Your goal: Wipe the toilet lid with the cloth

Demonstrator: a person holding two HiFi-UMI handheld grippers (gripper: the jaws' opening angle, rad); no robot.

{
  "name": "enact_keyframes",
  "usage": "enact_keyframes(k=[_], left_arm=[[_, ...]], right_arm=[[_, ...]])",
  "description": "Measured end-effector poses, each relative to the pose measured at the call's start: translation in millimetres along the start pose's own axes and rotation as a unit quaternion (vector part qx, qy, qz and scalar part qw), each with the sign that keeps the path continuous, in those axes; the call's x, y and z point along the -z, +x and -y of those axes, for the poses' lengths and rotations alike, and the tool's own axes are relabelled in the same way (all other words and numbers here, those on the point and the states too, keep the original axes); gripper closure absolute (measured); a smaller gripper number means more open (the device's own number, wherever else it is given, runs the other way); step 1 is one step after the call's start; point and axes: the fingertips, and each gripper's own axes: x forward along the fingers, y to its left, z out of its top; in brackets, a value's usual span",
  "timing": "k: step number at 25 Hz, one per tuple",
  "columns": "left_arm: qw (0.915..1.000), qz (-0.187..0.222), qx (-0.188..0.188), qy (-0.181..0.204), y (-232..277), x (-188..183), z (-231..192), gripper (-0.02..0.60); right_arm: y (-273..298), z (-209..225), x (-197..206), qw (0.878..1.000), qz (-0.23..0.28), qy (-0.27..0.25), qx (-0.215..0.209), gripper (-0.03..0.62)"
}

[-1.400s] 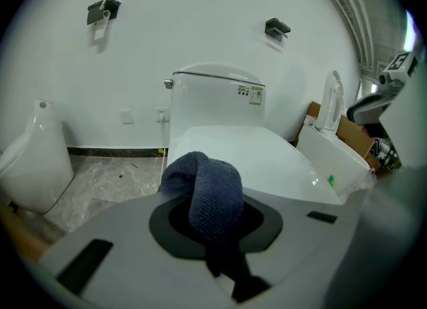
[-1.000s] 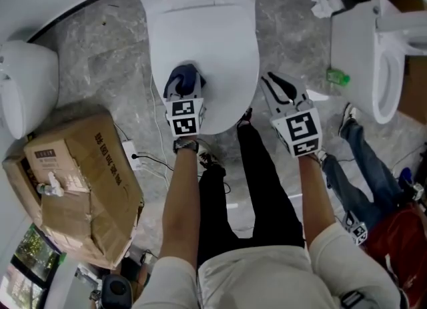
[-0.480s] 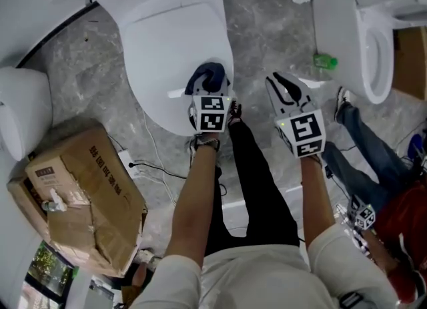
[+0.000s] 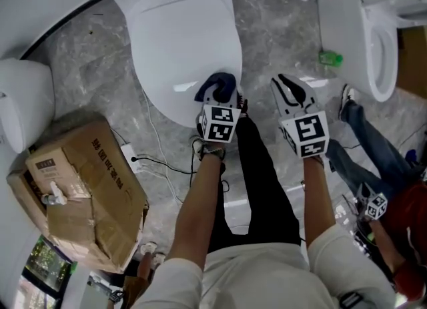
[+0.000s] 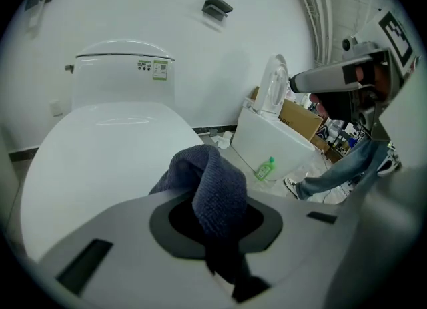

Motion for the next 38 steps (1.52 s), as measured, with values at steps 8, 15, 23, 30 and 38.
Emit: enact_keyframes(k=[8,15,23,30,38], left_arm=[[0.9990,0.018,-0.036,-0.021,-50,23,-52,0.528],[0.9962,0.031,-0.070,-0.041,-85,38,-110,0.528],[0.9901,0.044,-0.117,-0.065,-128,39,-168,0.529],[0.9858,0.099,-0.128,-0.046,-193,-19,-178,0.529],[0.9703,0.204,-0.129,0.010,-294,-144,-148,0.529]], right_arm=[[19,-53,-15,0.999,0.009,-0.017,-0.030,0.510],[26,-92,-38,0.998,0.023,-0.031,-0.045,0.510],[18,-112,-71,0.998,0.038,-0.031,-0.046,0.510],[-15,-115,-139,0.995,0.081,-0.032,-0.040,0.513],[-79,-112,-235,0.987,0.153,-0.038,-0.026,0.548]])
